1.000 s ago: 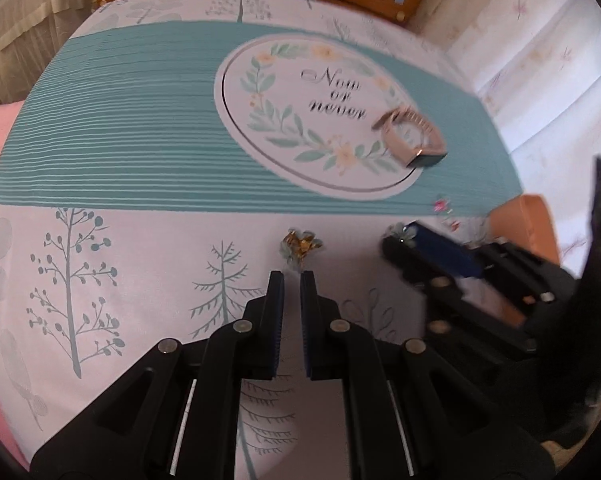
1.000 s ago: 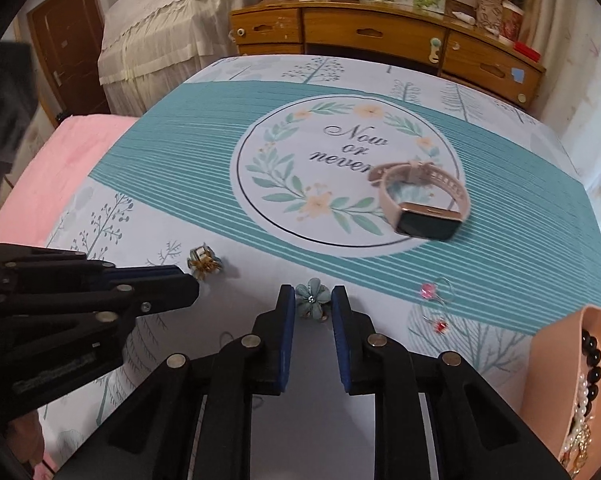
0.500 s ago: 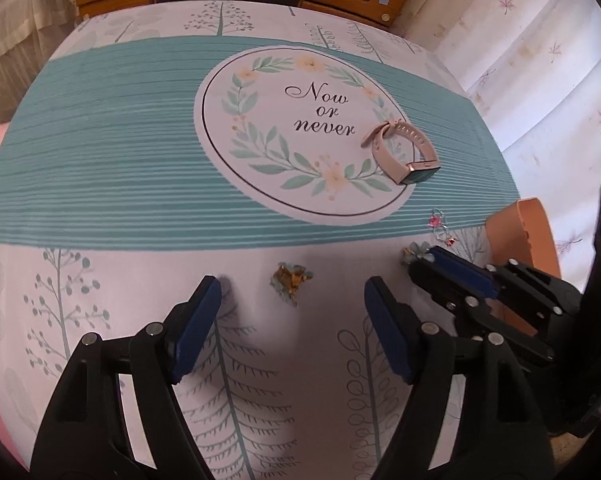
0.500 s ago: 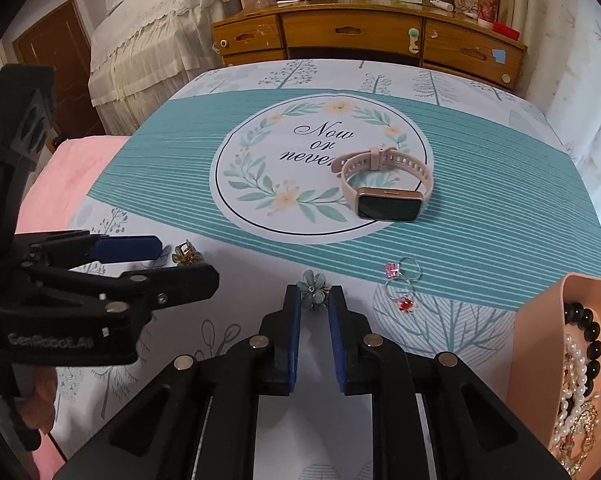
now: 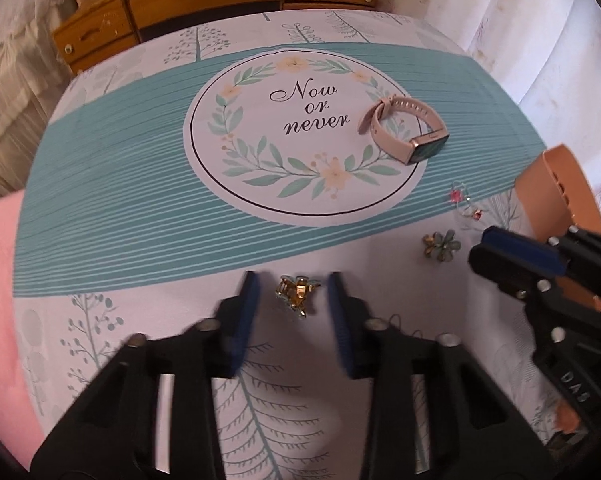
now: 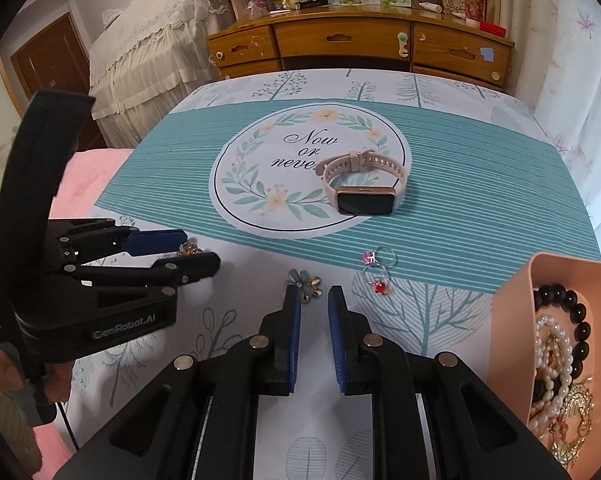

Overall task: Organize jewelry
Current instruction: 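Grasp the teal flower earring with the right tool while the left grasps the gold flower earring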

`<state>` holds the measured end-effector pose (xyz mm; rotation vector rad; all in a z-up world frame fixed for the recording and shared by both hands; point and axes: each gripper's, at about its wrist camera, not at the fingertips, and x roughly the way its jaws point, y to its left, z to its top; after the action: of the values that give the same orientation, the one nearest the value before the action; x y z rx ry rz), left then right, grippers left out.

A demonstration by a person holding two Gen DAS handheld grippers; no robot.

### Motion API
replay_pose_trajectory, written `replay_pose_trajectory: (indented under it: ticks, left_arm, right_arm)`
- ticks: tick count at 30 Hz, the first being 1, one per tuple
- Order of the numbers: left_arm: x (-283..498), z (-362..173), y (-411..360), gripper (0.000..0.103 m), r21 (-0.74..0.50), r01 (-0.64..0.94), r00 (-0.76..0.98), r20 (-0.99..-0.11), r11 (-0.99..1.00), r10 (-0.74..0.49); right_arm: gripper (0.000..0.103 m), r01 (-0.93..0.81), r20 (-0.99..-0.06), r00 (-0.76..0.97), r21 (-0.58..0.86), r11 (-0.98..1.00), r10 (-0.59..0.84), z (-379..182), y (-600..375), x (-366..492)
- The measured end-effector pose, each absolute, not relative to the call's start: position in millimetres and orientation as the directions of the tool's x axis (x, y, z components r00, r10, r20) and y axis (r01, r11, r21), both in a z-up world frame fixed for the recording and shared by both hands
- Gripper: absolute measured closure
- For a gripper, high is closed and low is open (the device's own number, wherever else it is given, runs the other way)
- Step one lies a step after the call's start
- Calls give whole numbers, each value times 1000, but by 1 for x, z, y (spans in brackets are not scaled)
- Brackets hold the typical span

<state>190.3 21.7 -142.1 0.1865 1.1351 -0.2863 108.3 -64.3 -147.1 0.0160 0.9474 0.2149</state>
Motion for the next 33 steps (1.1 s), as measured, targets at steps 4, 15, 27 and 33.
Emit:
replay_pose_trajectory:
  ticks: [4, 15, 27, 33]
  left_arm:
    - [190, -143, 21, 83, -1, 319, 386, -913, 948, -131]
    - [176, -125, 33, 83, -12, 251, 435, -892, 968, -124]
    - [159, -127, 42, 83, -68, 210, 420, -895, 975, -153]
    - [157, -128, 44, 83, -96, 199, 411, -895, 975, -172]
  right_arm:
    - [88, -178, -805, 562, 107, 978, 190, -147, -68, 107]
    - [73, -221, -803, 542, 148, 964, 247, -155, -69, 117]
    - [71, -233, -802, 584, -17, 972, 126, -171, -36, 128]
    - [82, -256, -785, 612, -77, 964, 99, -174, -28, 123]
